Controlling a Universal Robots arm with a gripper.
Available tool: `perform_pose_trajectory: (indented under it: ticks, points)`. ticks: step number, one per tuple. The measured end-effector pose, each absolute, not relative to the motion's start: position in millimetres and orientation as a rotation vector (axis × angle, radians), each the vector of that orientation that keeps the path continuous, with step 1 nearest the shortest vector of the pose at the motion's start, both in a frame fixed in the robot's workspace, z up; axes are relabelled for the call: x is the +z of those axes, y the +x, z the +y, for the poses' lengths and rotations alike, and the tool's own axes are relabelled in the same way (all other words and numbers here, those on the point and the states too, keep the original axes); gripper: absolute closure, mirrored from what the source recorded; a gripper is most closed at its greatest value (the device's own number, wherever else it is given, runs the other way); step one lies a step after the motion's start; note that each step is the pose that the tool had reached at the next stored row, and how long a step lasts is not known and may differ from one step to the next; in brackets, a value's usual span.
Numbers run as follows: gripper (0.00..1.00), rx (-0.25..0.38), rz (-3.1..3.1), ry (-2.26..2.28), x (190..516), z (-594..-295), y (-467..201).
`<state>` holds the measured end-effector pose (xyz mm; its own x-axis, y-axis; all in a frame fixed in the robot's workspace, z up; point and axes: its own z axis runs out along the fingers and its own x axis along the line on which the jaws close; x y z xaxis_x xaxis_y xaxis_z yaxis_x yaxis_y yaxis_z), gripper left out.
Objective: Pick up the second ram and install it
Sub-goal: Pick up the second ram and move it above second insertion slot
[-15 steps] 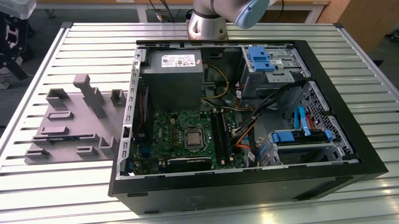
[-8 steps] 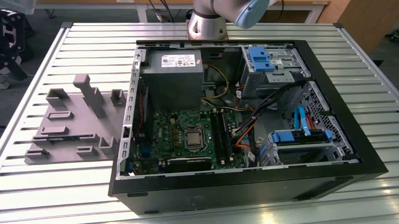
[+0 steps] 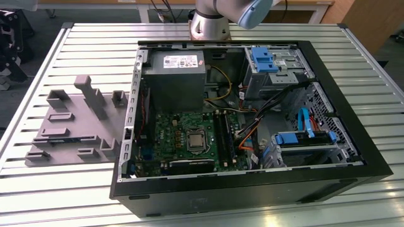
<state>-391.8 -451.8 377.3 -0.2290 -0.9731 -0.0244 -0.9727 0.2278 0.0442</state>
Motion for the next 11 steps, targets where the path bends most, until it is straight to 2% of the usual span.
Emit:
perform_pose_trajectory:
  ticks: [11]
  points:
    - [0.89,-0.077,-2.268,2.153,375.5,-451.8,-391.9]
